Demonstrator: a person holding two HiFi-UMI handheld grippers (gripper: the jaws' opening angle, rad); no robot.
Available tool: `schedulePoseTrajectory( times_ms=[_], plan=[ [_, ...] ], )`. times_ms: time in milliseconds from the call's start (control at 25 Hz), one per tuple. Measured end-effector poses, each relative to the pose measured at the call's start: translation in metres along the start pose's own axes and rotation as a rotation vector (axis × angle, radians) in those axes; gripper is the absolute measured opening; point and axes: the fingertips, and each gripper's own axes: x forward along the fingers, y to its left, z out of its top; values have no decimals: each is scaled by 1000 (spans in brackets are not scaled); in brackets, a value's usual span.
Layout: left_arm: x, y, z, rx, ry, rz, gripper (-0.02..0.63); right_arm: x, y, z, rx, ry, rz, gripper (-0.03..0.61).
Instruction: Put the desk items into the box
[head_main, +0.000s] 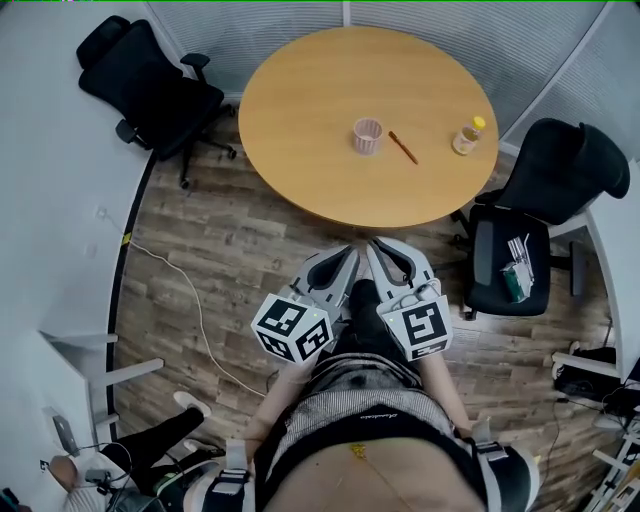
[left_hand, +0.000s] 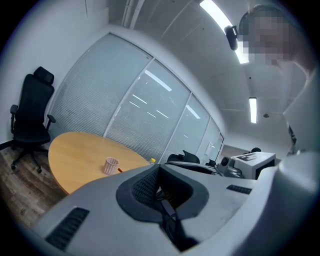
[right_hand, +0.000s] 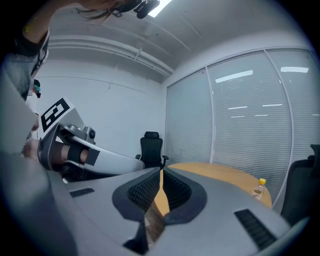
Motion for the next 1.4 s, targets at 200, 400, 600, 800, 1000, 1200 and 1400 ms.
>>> schedulePoseTrajectory(
  times_ms=[200,400,600,800,1000,1200,1400],
  plan=[
    [20,14,14,3,-1,2,2,24,-17,6,-1,6,20,31],
    [44,31,29,3,-4,9,2,48,-40,10,-25,13,36,32],
    [68,47,40,-1,1,17,2,71,-64,14,-10,21,37,32],
    [91,57,49,-2,2,18,2,87,-85,18,-9,15,48,32],
    [110,62,55,-3,7,21,2,98,-102,20,0,13,55,32],
    [125,67,60,-11,1,34,2,108,-116,21,-7,16,78,32],
    [139,73,63,-19,-10,59,2,117,-128,23,-16,7,106,32]
  ],
)
